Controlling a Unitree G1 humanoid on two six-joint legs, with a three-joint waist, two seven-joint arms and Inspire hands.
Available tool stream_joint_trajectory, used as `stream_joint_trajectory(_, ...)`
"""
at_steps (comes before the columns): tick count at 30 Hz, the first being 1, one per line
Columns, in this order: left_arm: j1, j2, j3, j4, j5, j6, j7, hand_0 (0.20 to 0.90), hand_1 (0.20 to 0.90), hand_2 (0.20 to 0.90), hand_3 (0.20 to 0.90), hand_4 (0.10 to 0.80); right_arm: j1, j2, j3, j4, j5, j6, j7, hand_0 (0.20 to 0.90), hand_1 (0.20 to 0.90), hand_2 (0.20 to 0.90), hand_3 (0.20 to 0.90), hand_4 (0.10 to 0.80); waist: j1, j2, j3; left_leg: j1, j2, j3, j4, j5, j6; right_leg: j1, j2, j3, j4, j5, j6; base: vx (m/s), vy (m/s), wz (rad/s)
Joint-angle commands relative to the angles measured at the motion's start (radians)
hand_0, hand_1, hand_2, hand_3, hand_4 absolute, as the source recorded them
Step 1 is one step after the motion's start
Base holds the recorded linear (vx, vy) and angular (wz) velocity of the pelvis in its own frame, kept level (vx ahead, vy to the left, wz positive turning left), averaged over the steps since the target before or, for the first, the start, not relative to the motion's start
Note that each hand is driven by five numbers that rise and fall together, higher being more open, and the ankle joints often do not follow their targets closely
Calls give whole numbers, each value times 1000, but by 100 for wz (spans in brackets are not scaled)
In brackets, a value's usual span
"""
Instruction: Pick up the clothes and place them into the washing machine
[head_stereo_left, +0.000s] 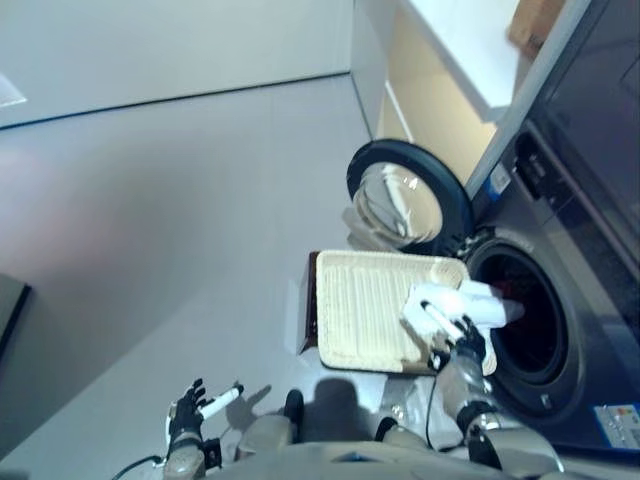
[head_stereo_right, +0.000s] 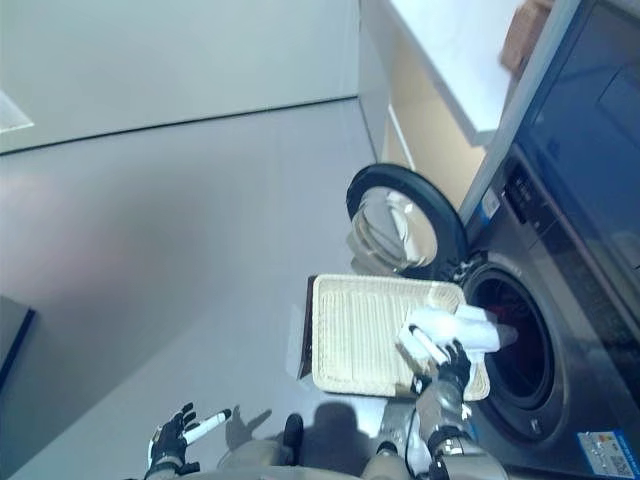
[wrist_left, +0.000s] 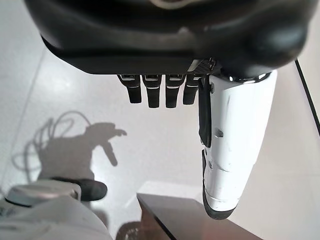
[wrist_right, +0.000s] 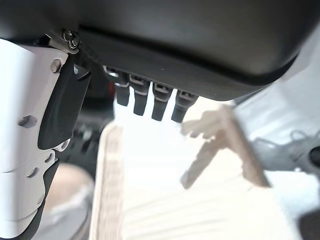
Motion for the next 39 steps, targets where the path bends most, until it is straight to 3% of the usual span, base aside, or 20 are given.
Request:
stream_joint_trajectory(1, -41, 43, 38, 19, 42, -33, -12, 900, 900, 900, 900, 800, 39, 5, -37, 29, -28, -16, 50, 900, 900, 900, 900, 800, -25, -32, 5, 9, -68, -21, 59, -69, -9, 98, -75, 29, -128, 185, 67, 56, 145, -2)
stream_joint_trajectory(3, -45, 44, 38, 42, 69, -22, -20, 900, 900, 900, 900, 800, 116, 16, -66, 67, -42, -4, 59, 900, 900, 900, 900, 800, -58, -29, 6, 41, -75, -31, 52, -73, 10, 77, -76, 55, -3, 204, 62, 49, 144, 5)
stream_joint_trajectory(6, -51, 59, 49, 50, 85, -12, -10, 900, 900, 900, 900, 800, 169, 34, -82, 72, -14, -14, 70, 900, 900, 900, 900, 800, -102, -9, 34, 79, -57, -41, 67, -78, 28, -3, -25, 119, 198, 220, 42, 29, 134, 8)
stream_joint_trajectory(9, -62, 69, 50, 78, 106, -7, 0, 900, 900, 900, 900, 800, 191, 33, -88, 94, -8, -16, 69, 900, 900, 900, 900, 800, -125, -3, 46, 100, -47, -46, 76, -85, 29, -39, 1, 144, 242, 210, 31, 53, 19, -1)
stream_joint_trajectory(10, -65, 71, 54, 82, 107, -8, 6, 900, 900, 900, 900, 800, 197, 36, -85, 92, -16, -13, 68, 900, 900, 900, 900, 800, -129, -7, 47, 111, -42, -48, 77, -93, 24, -47, -10, 140, 206, 205, 29, 142, -168, -12)
stream_joint_trajectory(13, -93, 83, 77, 103, 90, -15, 22, 900, 900, 900, 900, 800, 191, 24, -87, 79, -48, -4, 49, 900, 900, 900, 900, 800, -155, -31, 36, 154, -7, -70, 68, -147, -31, -74, -110, 133, -97, 245, 69, 271, -342, -1)
stream_joint_trajectory(15, -103, 84, 89, 104, 72, -17, 28, 900, 900, 900, 900, 800, 176, 24, -77, 59, -58, -1, 39, 900, 900, 900, 900, 800, -165, -33, 35, 199, 28, -73, 49, -170, -59, -86, -139, 130, -210, 287, 102, 219, -267, -8)
stream_joint_trajectory(16, -103, 84, 90, 105, 71, -17, 28, 900, 900, 900, 900, 800, 176, 24, -76, 58, -59, -1, 37, 900, 900, 900, 900, 800, -164, -30, 37, 204, 33, -71, 47, -172, -60, -79, -134, 128, -217, 290, 102, 228, -312, -22)
stream_joint_trajectory(17, -114, 78, 92, 99, 53, -21, 40, 900, 900, 900, 900, 800, 159, 29, -53, 15, -63, -1, 29, 900, 900, 900, 900, 800, -172, -32, 34, 247, 71, -68, 23, -184, -84, -116, -144, 143, -236, 306, 123, 227, -327, -20)
stream_joint_trajectory(18, -121, 77, 91, 101, 47, -19, 46, 900, 900, 900, 900, 800, 158, 35, -40, -4, -61, -2, 28, 900, 900, 900, 900, 800, -177, -38, 30, 265, 85, -70, 11, -184, -95, -104, -126, 170, -236, 293, 121, 349, -571, -18)
stream_joint_trajectory(19, -133, 60, 93, 97, 4, -31, 55, 900, 900, 900, 900, 800, 161, 41, -14, -24, -54, -6, 40, 900, 900, 900, 900, 800, -187, -49, 9, 271, 127, -75, 7, -161, -116, -92, -84, 230, -210, 276, 111, 270, -463, 14)
stream_joint_trajectory(21, -131, 47, 86, 97, -14, -34, 52, 900, 900, 900, 900, 800, 164, 35, -5, -24, -57, -7, 42, 900, 900, 900, 900, 800, -191, -40, 3, 262, 152, -81, 22, -135, -127, -91, -57, 230, -191, 261, 99, 159, -294, 60)
stream_joint_trajectory(22, -130, 37, 78, 88, -35, -35, 49, 900, 900, 900, 900, 800, 166, 31, 4, -27, -62, -10, 43, 900, 900, 900, 900, 800, -198, -31, 1, 241, 183, -100, 53, -71, -139, -91, -23, 233, -169, 244, 82, 89, -249, 47)
stream_joint_trajectory(24, -136, 22, 65, 59, -75, -49, 32, 900, 900, 900, 900, 800, 165, 22, 16, -20, -54, -19, 49, 900, 900, 900, 900, 800, -192, -28, 7, 184, 203, -141, 156, 51, -141, -79, 19, 224, -143, 212, 45, 122, -392, 30)
stream_joint_trajectory(26, -141, 13, 59, 42, -99, -56, 29, 900, 900, 900, 900, 800, 149, 19, 37, -4, -62, -20, 50, 900, 900, 900, 900, 800, -181, -47, 20, 121, 195, -151, 284, 108, -127, -45, 39, 209, -145, 187, 13, 126, -438, 42)
stream_joint_trajectory(28, -137, 4, 52, 24, -114, -57, 26, 900, 900, 900, 900, 800, 130, 10, 54, -2, -67, -19, 50, 900, 900, 900, 900, 800, -163, -67, 33, 64, 185, -102, 391, 143, -115, -10, 45, 197, -155, 174, -13, 132, -401, 19)
stream_joint_trajectory(31, -136, 2, 45, 2, -120, -57, 19, 900, 900, 900, 900, 800, 114, 7, 72, -1, -60, -16, 56, 900, 900, 900, 900, 800, -143, -73, 39, 28, 180, -76, 413, 152, -111, 18, 57, 191, -166, 155, -25, 109, -220, -1)
stream_joint_trajectory(33, -133, 4, 43, 5, -112, -52, 24, 900, 900, 900, 900, 800, 102, 5, 94, 1, -56, -12, 68, 900, 900, 900, 900, 800, -116, -72, 37, -27, 159, -65, 336, 148, -112, 60, 74, 187, -192, 133, -29, 218, -173, -1)
stream_joint_trajectory(35, -127, 6, 46, 9, -107, -49, 26, 900, 900, 900, 900, 800, 101, 5, 101, 0, -55, -10, 75, 900, 900, 900, 900, 800, -105, -70, 34, -39, 160, -65, 274, 144, -113, 75, 80, 186, -196, 118, -26, 208, -79, -13)
stream_joint_trajectory(39, -108, 16, 61, 72, -76, -37, 25, 900, 900, 900, 900, 800, 83, 9, 136, 15, -80, -7, 83, 900, 900, 900, 900, 800, -56, -57, 38, -77, 133, -135, 38, 145, -120, 145, 117, 188, -208, 69, -27, 223, -55, 21)
